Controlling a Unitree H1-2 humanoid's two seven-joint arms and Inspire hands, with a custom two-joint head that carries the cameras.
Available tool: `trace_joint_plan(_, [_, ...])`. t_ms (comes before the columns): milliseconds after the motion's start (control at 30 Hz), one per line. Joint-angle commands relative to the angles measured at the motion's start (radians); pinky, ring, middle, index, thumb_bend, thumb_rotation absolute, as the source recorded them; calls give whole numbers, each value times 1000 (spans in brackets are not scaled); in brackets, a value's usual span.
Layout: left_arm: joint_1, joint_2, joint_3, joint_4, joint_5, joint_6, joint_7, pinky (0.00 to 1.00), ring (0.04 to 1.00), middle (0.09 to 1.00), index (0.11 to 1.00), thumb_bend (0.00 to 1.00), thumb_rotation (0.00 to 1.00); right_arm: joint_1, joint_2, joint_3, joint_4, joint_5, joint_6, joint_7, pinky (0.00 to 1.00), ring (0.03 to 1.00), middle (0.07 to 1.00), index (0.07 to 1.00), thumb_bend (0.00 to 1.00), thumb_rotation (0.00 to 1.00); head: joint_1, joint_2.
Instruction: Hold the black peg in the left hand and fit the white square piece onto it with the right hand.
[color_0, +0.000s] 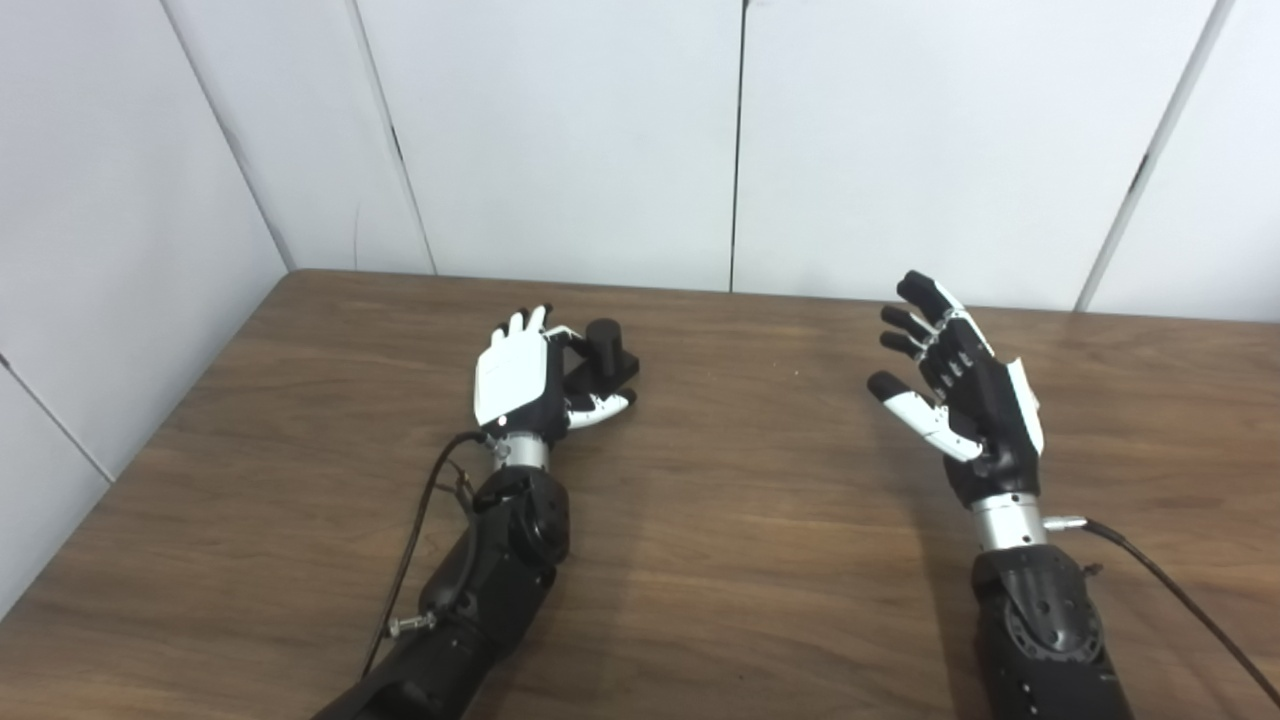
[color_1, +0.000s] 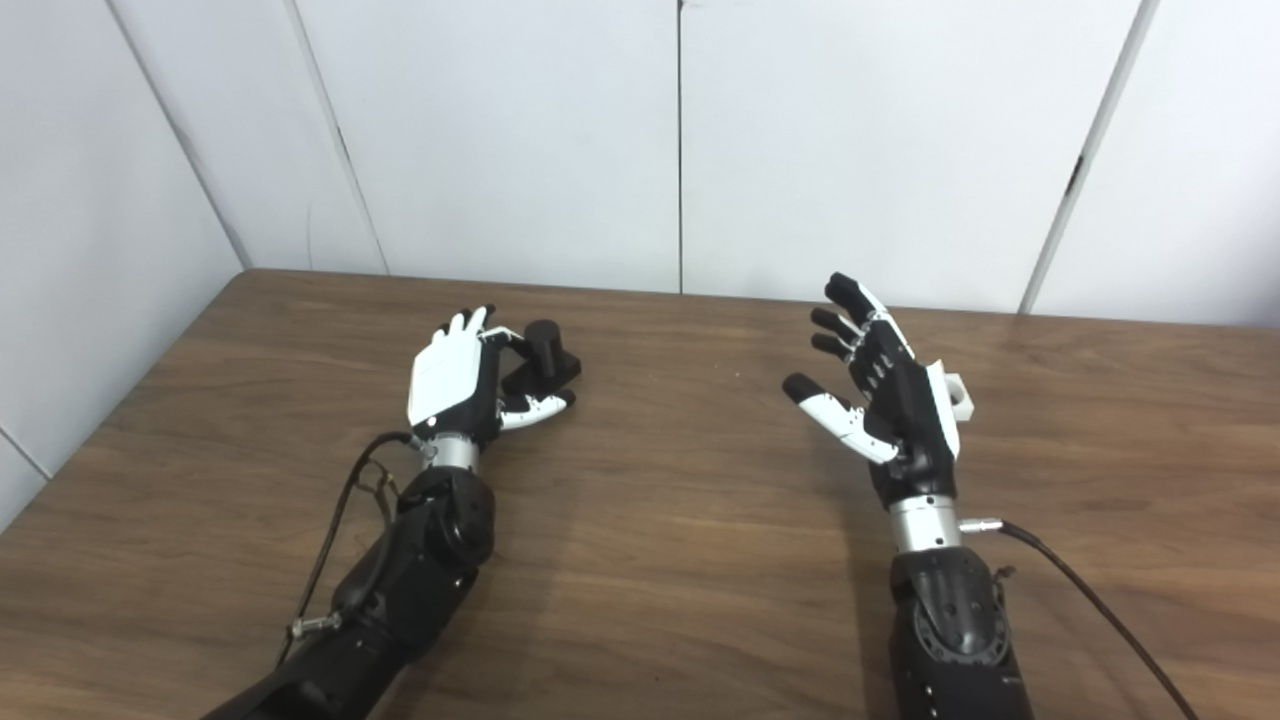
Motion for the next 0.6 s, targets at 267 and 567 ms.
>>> trace_joint_plan(267, [-21,11,-2,36,-32,-34,18,1000,947,913,488,519,80,176,-23,2,93,-21,-7,-33,756,811,886,846,714,465,0,1])
trace_joint_plan(567, [-12,18,-13,26,-34,-36,21,1000,943,908,485,517,76,182,-21,2,87,-14,-7,-29,740,811,878,842,715,471,3,6])
